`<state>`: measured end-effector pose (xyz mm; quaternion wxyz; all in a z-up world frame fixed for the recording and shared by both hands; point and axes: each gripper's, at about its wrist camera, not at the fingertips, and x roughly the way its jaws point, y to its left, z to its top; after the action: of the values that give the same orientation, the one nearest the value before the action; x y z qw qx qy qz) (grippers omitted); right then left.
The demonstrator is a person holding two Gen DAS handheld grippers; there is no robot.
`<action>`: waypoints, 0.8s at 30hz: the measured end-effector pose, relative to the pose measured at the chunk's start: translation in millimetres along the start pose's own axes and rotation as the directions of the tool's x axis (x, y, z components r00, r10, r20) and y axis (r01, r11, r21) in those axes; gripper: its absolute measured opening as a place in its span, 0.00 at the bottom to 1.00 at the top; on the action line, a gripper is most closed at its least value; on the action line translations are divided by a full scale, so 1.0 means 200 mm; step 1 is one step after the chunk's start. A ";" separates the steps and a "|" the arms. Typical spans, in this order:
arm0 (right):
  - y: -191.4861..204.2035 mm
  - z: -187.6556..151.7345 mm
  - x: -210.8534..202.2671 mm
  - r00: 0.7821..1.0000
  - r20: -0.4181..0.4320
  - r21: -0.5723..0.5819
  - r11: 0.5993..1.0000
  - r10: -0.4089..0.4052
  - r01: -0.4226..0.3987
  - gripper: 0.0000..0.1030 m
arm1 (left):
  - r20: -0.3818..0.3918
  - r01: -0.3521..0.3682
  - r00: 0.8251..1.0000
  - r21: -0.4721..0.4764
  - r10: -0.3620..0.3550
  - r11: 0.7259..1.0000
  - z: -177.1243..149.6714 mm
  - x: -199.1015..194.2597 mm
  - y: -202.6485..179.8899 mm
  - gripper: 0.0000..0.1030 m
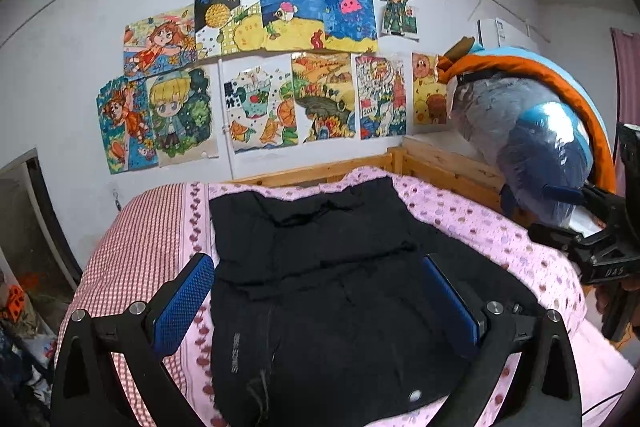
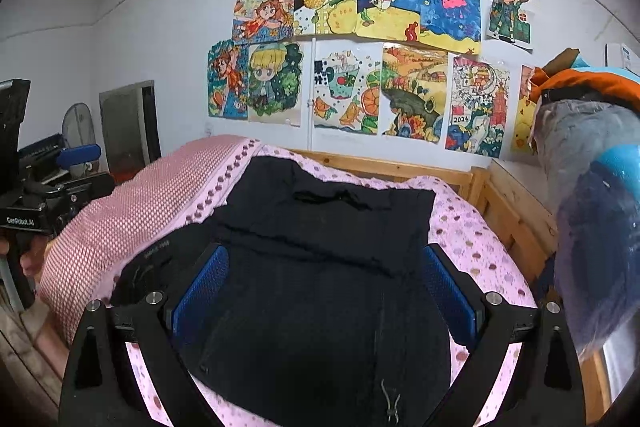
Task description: Fold large clothes
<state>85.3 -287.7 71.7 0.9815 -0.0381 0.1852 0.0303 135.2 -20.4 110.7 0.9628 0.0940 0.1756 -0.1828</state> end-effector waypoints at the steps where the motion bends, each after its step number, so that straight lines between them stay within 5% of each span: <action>1: 0.00 -0.02 -0.01 1.000 -0.002 0.001 1.000 -0.001 0.001 0.92 | -0.004 0.000 1.000 0.005 0.000 1.000 -0.03 0.00 0.01 1.00; 10: -0.02 -0.28 0.02 0.997 -0.079 -0.001 1.000 -0.022 0.022 0.92 | -0.095 0.030 0.995 0.009 -0.029 1.000 -0.32 0.07 0.07 1.00; 17: -0.05 -0.44 0.08 0.989 -0.147 -0.005 1.000 0.001 -0.002 0.92 | -0.230 0.136 0.965 0.025 -0.127 0.990 -0.52 0.12 0.11 1.00; 24: -0.05 -0.57 0.17 0.967 -0.256 -0.014 1.000 0.007 -0.010 0.92 | -0.359 0.138 0.932 0.198 -0.059 0.970 -0.71 0.20 0.01 1.00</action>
<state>75.7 -305.7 -45.5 0.9489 -0.0483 0.3103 0.0307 128.6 3.6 -35.3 0.8892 0.2221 0.3275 -0.2296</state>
